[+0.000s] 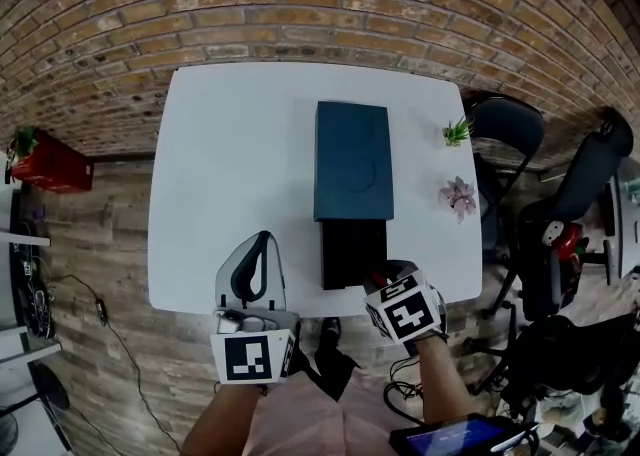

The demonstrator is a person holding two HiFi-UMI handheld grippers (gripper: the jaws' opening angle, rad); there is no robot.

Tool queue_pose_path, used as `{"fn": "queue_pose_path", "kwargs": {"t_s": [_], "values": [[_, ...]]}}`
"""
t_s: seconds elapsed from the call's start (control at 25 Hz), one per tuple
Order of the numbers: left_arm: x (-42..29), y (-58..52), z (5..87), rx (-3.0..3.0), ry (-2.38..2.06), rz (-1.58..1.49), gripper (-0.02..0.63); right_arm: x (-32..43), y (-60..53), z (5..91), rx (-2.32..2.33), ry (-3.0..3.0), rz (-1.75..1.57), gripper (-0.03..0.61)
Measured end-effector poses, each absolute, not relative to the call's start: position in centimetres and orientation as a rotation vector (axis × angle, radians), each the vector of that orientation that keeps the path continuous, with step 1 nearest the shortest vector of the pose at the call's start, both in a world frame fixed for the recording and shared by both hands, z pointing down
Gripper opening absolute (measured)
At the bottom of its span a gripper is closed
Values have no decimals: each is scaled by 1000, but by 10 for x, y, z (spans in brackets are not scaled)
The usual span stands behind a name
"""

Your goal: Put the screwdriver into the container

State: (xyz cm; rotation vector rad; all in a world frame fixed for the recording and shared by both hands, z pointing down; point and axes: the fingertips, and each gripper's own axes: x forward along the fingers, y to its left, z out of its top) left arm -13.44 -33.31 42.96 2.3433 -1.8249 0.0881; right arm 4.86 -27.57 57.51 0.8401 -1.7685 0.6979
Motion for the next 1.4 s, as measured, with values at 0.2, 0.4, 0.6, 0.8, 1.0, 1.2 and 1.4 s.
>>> {"fn": "queue_pose_path", "kwargs": {"t_s": [0.2, 0.4, 0.6, 0.8, 1.0, 1.2, 1.4], "values": [[-138, -350, 428, 2348, -1807, 69, 11, 41, -285, 581, 790, -1743, 705, 92], [-147, -361, 433, 2353, -1808, 101, 11, 32, -298, 587, 769, -1739, 725, 92], [-155, -368, 434, 2341, -1817, 113, 11, 24, -313, 590, 800, -1763, 725, 95], [-157, -368, 431, 2292, -1819, 63, 11, 18, -320, 592, 853, -1801, 718, 98], [-155, -361, 427, 2295, -1826, 64, 11, 17, -322, 589, 894, -1848, 712, 127], [-148, -348, 418, 2338, -1841, 86, 11, 18, -321, 571, 943, -1926, 705, 130], [-136, -331, 399, 2386, -1862, 102, 11, 29, -321, 530, 1058, -2042, 669, 108]]}}
